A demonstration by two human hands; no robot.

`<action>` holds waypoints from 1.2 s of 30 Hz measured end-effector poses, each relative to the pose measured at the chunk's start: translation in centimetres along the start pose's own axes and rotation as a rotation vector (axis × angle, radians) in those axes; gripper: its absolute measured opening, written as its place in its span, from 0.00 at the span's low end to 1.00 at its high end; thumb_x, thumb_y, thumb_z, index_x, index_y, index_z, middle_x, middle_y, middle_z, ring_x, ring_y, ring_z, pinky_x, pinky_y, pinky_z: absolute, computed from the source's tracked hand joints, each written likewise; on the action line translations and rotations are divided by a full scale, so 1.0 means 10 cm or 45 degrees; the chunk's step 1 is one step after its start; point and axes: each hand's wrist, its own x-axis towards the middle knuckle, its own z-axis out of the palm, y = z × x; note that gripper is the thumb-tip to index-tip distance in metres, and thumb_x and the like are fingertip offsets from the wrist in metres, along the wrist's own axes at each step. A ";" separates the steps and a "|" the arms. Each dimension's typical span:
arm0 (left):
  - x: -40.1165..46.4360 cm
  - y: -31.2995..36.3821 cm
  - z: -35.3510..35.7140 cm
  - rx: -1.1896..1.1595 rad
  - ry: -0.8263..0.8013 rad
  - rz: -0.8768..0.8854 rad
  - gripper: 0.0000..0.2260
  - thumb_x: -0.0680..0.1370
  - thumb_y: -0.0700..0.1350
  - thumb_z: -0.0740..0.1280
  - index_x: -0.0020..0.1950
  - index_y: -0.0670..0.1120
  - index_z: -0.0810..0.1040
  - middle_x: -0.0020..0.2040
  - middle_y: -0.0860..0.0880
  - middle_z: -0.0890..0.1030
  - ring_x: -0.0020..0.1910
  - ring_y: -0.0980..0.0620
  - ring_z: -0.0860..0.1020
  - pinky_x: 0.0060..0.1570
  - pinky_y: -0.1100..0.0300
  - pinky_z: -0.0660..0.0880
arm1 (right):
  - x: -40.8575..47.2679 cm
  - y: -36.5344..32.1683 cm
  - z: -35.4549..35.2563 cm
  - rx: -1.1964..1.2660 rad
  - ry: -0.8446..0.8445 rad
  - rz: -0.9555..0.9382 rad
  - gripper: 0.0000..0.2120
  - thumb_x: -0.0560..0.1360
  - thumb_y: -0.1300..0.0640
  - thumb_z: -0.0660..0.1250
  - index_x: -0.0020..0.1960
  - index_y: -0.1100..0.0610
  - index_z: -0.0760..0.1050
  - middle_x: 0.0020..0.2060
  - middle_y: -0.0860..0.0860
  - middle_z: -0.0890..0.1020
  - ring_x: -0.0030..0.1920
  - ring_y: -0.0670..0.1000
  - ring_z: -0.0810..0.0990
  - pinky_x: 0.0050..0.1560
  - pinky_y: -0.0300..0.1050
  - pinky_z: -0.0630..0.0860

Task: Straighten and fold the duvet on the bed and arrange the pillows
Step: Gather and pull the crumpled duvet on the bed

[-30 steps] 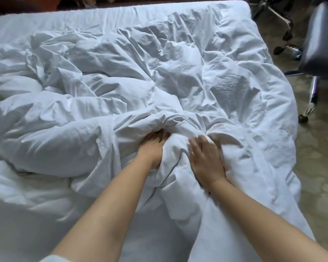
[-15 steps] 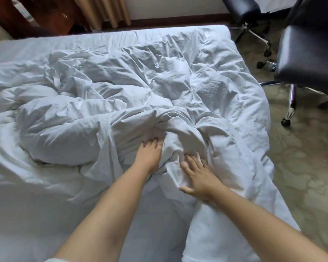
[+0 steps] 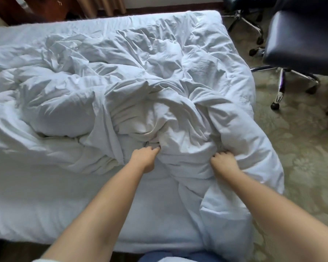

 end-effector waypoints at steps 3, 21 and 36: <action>-0.06 0.05 0.20 -0.054 -0.063 -0.029 0.34 0.76 0.37 0.57 0.79 0.54 0.46 0.69 0.44 0.68 0.67 0.43 0.70 0.58 0.50 0.71 | 0.01 -0.42 -0.05 0.129 0.221 -0.218 0.13 0.59 0.59 0.76 0.42 0.59 0.78 0.39 0.56 0.80 0.41 0.57 0.81 0.35 0.42 0.74; 0.36 0.10 1.23 -0.399 -0.307 -0.004 0.32 0.77 0.37 0.58 0.78 0.50 0.50 0.71 0.42 0.65 0.68 0.42 0.68 0.63 0.50 0.71 | 0.51 -1.36 1.03 0.058 -0.160 0.178 0.21 0.64 0.62 0.71 0.56 0.53 0.80 0.42 0.61 0.80 0.37 0.59 0.80 0.35 0.47 0.78; -0.54 0.29 0.25 -2.837 0.143 -0.251 0.23 0.83 0.54 0.46 0.69 0.42 0.69 0.61 0.44 0.73 0.51 0.46 0.76 0.51 0.56 0.70 | -0.80 -1.44 -0.89 1.684 -0.168 0.222 0.10 0.73 0.70 0.54 0.48 0.62 0.72 0.34 0.55 0.72 0.31 0.50 0.70 0.27 0.37 0.67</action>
